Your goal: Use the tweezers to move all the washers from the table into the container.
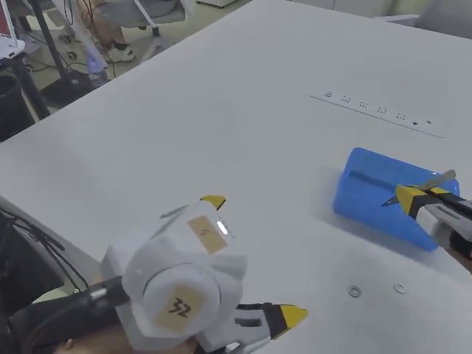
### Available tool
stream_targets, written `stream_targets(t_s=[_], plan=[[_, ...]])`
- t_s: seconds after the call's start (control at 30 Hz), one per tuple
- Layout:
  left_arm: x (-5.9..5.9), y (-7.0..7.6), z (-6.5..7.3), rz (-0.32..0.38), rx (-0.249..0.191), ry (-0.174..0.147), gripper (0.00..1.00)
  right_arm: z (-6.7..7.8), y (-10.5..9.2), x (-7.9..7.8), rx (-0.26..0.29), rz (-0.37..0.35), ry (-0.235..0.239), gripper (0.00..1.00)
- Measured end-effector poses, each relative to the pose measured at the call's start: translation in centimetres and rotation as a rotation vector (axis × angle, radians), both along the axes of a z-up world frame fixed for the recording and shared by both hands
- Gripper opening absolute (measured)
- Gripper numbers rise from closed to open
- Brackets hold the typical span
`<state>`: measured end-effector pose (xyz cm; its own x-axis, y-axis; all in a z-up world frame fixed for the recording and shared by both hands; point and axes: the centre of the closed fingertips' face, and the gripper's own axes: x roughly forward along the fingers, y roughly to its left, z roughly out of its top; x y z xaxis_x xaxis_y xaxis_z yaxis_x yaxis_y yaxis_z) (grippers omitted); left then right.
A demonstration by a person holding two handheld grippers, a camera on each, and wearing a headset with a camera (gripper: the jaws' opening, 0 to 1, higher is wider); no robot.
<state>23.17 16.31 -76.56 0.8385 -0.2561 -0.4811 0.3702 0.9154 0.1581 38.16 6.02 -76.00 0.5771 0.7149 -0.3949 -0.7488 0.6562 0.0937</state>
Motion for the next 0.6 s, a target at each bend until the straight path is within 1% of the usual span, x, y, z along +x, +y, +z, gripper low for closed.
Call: stream_targets(t_s=[0.03,0.07,0.1,0.17,0.27,0.33,0.4,0.5,0.57,0.6], plan=[[0.0,0.0,-0.1,0.0,0.0,0.007,0.96,-0.2,0.0,-0.9,-0.007,0.015,-0.001,0.03],[-0.1,0.0,-0.2,0.0,0.002,0.011,0.96,-0.3,0.1,-1.5,-0.01,0.026,0.003,0.03],[-0.1,0.0,-0.2,-0.003,0.007,0.01,0.96,-0.7,0.2,-2.4,-0.01,0.041,0.016,0.03],[-0.1,-0.1,-0.2,-0.007,0.008,0.008,0.96,-1.1,0.2,-3.7,-0.013,0.057,0.034,0.03],[0.0,0.0,-0.3,-0.003,0.011,0.013,0.95,-2.0,0.0,-5.0,-0.036,0.075,0.051,0.03],[0.0,0.1,-0.3,-0.003,0.013,0.012,0.95,-2.8,-0.3,-5.5,-0.042,0.076,0.074,0.03],[0.0,0.0,-0.3,-0.004,0.013,0.01,0.95,-2.9,-0.5,-5.9,-0.038,0.075,0.092,0.03],[0.0,0.1,-0.3,-0.004,0.014,0.011,0.95,-3.6,-0.7,-6.7,-0.062,0.086,0.099,0.03],[-0.1,0.1,-0.3,-0.005,0.013,0.01,0.95,-3.8,-0.7,-7.0,-0.063,0.091,0.114,0.03],[-0.1,0.0,-0.3,-0.006,0.011,0.012,0.95,-4.0,-0.6,-7.2,-0.069,0.096,0.114,0.03]])
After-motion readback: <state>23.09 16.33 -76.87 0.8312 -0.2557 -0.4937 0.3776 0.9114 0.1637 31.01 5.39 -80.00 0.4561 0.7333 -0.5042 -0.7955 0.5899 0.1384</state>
